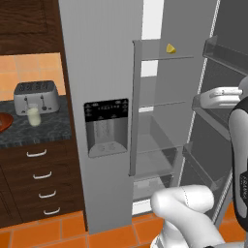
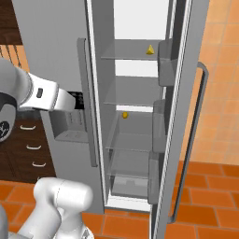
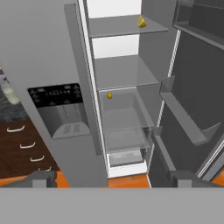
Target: Grab a lemon wedge from the fridge and one ice cube from the ice bowl, and put them in the glass of lemonade.
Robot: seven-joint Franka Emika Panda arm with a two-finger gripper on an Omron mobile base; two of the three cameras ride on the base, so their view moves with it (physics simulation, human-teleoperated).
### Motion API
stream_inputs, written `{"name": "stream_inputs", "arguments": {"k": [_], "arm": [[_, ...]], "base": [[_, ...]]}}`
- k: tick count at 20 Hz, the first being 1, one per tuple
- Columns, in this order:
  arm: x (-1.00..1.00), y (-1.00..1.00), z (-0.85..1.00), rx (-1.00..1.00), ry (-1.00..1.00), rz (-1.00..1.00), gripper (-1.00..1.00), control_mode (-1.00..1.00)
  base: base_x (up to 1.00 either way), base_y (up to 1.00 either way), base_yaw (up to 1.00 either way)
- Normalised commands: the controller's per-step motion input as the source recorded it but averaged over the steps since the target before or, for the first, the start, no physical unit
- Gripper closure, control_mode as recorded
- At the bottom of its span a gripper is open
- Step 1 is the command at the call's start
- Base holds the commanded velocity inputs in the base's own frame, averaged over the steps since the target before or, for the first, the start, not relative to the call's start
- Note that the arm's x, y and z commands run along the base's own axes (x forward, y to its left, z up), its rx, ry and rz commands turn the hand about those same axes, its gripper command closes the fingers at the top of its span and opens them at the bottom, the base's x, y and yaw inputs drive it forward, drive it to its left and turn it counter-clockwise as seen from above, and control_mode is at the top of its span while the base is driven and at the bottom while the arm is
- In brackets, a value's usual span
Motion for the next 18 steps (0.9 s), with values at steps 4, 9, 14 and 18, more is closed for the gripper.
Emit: {"name": "stream_inputs", "arguments": {"k": [4,9,14,18], "arm": [[0.00,0.00,0.00,0.00,0.00,0.00,-1.00,-1.00],[0.00,0.00,0.00,0.00,0.00,0.00,-1.00,-1.00],[0.00,0.00,0.00,0.00,0.00,0.00,-1.00,1.00],[0.00,0.00,0.00,0.00,0.00,0.00,-1.00,1.00]], "base": [[0.00,0.00,0.00],[0.00,0.00,0.00],[0.00,-0.07,-0.04],[-0.04,-0.62,-0.63]]}}
